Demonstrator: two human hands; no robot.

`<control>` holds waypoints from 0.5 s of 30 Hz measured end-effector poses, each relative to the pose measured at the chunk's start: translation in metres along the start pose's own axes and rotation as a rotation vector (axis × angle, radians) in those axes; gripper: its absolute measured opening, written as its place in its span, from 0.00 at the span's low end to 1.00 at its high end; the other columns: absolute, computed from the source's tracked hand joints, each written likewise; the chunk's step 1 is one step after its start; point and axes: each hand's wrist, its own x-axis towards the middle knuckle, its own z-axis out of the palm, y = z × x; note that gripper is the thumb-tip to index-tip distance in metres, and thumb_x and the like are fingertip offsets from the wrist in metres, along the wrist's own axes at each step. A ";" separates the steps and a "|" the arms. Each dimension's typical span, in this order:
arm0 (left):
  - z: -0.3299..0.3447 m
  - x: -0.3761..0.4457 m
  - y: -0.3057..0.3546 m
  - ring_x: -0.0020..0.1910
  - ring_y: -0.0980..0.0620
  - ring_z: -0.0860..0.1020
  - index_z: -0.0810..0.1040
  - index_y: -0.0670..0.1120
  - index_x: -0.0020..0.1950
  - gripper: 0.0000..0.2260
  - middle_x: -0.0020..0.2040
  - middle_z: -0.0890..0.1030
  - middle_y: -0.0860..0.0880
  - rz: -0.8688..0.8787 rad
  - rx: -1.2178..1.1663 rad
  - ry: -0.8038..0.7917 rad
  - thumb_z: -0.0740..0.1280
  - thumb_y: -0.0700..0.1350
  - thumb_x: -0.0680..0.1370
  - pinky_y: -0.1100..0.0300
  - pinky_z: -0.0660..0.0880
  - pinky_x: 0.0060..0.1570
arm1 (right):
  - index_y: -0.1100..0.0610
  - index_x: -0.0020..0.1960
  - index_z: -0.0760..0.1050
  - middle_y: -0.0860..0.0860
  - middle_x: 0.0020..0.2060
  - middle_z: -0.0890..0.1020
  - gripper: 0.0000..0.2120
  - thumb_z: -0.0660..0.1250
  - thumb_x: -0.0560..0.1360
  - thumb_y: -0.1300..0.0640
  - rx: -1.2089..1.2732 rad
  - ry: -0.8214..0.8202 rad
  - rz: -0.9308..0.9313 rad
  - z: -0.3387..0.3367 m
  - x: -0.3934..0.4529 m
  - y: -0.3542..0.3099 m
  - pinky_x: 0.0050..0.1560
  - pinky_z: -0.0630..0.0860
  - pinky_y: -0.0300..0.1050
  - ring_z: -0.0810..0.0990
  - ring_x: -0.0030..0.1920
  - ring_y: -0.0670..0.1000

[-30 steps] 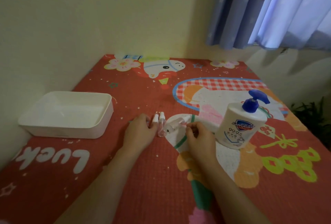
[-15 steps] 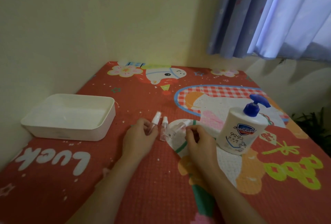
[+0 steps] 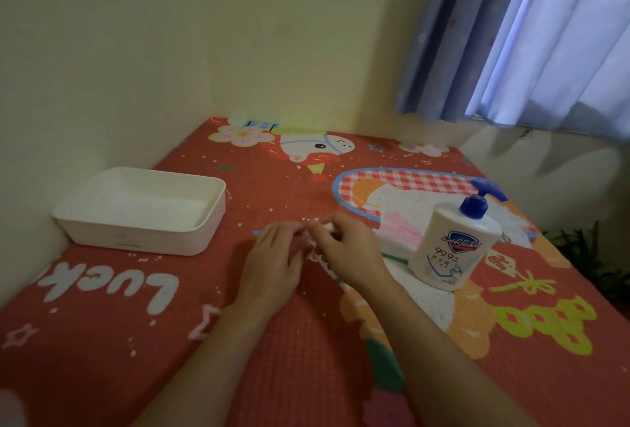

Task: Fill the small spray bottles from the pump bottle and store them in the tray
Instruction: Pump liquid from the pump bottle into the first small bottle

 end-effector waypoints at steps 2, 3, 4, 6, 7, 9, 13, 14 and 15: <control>-0.001 0.000 0.003 0.54 0.54 0.73 0.77 0.46 0.59 0.14 0.54 0.80 0.51 0.030 -0.001 -0.003 0.61 0.46 0.75 0.66 0.67 0.53 | 0.50 0.41 0.76 0.47 0.31 0.83 0.11 0.65 0.75 0.43 -0.009 -0.005 0.015 0.000 -0.001 0.001 0.35 0.82 0.46 0.81 0.30 0.43; -0.001 -0.001 0.004 0.55 0.54 0.73 0.77 0.46 0.59 0.14 0.54 0.80 0.51 0.037 -0.003 -0.004 0.61 0.47 0.76 0.65 0.68 0.54 | 0.50 0.41 0.76 0.47 0.31 0.83 0.11 0.65 0.74 0.43 -0.010 -0.006 0.020 -0.001 -0.001 0.002 0.35 0.82 0.47 0.81 0.31 0.44; -0.001 -0.001 0.005 0.55 0.55 0.74 0.77 0.47 0.59 0.14 0.54 0.80 0.52 0.043 -0.006 -0.003 0.61 0.48 0.76 0.64 0.69 0.55 | 0.51 0.42 0.76 0.46 0.32 0.83 0.11 0.65 0.75 0.43 -0.017 -0.008 0.016 -0.002 -0.002 0.002 0.35 0.81 0.46 0.81 0.31 0.44; 0.000 -0.001 0.005 0.55 0.54 0.75 0.78 0.46 0.59 0.14 0.54 0.81 0.52 0.060 -0.014 -0.002 0.61 0.48 0.77 0.66 0.68 0.56 | 0.51 0.43 0.76 0.45 0.32 0.83 0.11 0.64 0.76 0.44 -0.040 -0.011 -0.004 -0.003 -0.004 0.003 0.33 0.78 0.39 0.81 0.32 0.41; 0.001 0.000 0.005 0.55 0.54 0.76 0.79 0.46 0.59 0.14 0.54 0.81 0.52 0.070 -0.019 -0.006 0.62 0.48 0.77 0.67 0.68 0.56 | 0.51 0.44 0.75 0.44 0.32 0.82 0.10 0.64 0.76 0.44 -0.055 -0.010 -0.016 -0.005 -0.005 0.003 0.33 0.76 0.35 0.80 0.33 0.40; 0.004 0.001 0.004 0.55 0.52 0.78 0.79 0.44 0.60 0.14 0.54 0.82 0.50 0.091 -0.022 -0.004 0.63 0.47 0.78 0.69 0.68 0.58 | 0.51 0.45 0.75 0.42 0.33 0.82 0.10 0.63 0.77 0.44 -0.083 -0.013 -0.040 -0.008 -0.006 0.004 0.34 0.74 0.34 0.80 0.34 0.39; 0.009 0.001 0.004 0.55 0.56 0.76 0.80 0.43 0.59 0.12 0.53 0.82 0.49 0.141 0.000 -0.024 0.71 0.40 0.76 0.77 0.60 0.62 | 0.51 0.47 0.75 0.42 0.34 0.81 0.10 0.63 0.77 0.44 -0.111 0.001 -0.057 -0.013 -0.011 0.013 0.38 0.79 0.40 0.80 0.36 0.41; 0.009 0.001 0.004 0.55 0.59 0.75 0.80 0.43 0.59 0.12 0.53 0.82 0.50 0.143 -0.001 -0.032 0.72 0.40 0.76 0.77 0.62 0.61 | 0.50 0.47 0.75 0.41 0.34 0.81 0.09 0.63 0.77 0.45 -0.104 -0.001 -0.079 -0.014 -0.012 0.016 0.38 0.79 0.39 0.80 0.36 0.40; 0.008 0.000 0.004 0.54 0.61 0.74 0.80 0.44 0.60 0.12 0.53 0.82 0.50 0.142 -0.011 -0.039 0.70 0.42 0.77 0.77 0.63 0.59 | 0.50 0.48 0.75 0.39 0.34 0.80 0.07 0.63 0.77 0.47 -0.088 -0.012 -0.106 -0.015 -0.014 0.017 0.37 0.78 0.36 0.80 0.36 0.39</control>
